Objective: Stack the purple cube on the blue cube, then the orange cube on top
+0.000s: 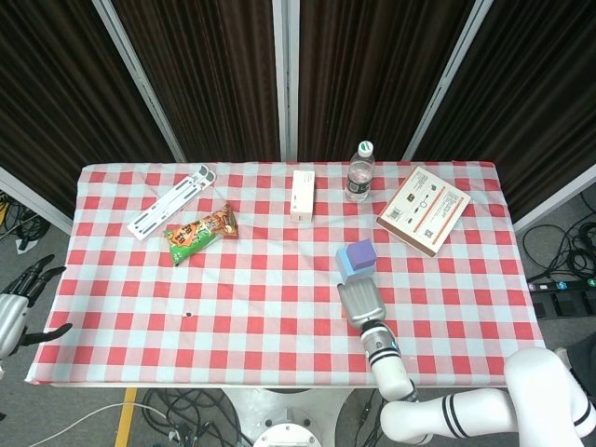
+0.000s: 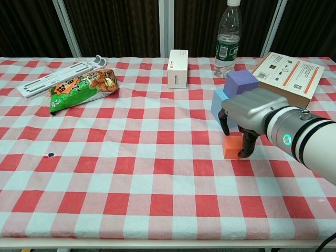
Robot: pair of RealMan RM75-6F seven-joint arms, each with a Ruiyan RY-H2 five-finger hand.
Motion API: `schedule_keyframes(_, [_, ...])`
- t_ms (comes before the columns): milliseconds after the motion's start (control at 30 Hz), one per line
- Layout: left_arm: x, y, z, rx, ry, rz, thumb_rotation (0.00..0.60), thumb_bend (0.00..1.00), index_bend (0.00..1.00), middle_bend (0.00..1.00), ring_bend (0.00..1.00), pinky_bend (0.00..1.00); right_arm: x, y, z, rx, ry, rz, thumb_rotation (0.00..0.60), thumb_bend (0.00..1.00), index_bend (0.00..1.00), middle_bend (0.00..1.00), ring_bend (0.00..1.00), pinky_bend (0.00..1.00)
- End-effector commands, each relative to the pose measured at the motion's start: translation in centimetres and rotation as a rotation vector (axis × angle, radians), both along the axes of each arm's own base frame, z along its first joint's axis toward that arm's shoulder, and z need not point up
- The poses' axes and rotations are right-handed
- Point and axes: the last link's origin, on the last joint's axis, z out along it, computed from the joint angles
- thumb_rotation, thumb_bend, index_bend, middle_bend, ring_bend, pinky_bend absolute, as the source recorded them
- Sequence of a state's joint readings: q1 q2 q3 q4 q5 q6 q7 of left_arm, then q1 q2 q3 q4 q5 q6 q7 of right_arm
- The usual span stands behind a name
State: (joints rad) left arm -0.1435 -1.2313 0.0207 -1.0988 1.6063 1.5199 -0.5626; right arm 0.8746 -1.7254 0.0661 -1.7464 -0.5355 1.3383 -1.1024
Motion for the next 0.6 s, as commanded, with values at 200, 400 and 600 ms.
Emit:
schedule_keyframes(200, [-0.08,0.04,0.01,0.002,0.003,-0.002,0.6,0.05,0.2,0.15,0.13,0.28,-0.23,-0.06,-0.05,-0.003,0.021,-0.01,0.6,0.07,0.45,1.0,0.99,0.93])
schedule_keyframes(400, [0.05,0.2,-0.18,-0.002,0.002,-0.002,0.6,0.05,0.2,0.15,0.13,0.28,-0.18,-0.02,-0.36,0.002,0.021,-0.014,0.6,0.07,0.45,1.0,1.0,0.94])
schedule_keyframes(600, [-0.03,0.13,-0.14,-0.002,0.001,0.0,0.6,0.05,0.21,0.15,0.13,0.28,0.07,-0.09,-0.55,0.0,0.015,-0.009,0.6,0.07,0.45,1.0,1.0,0.94])
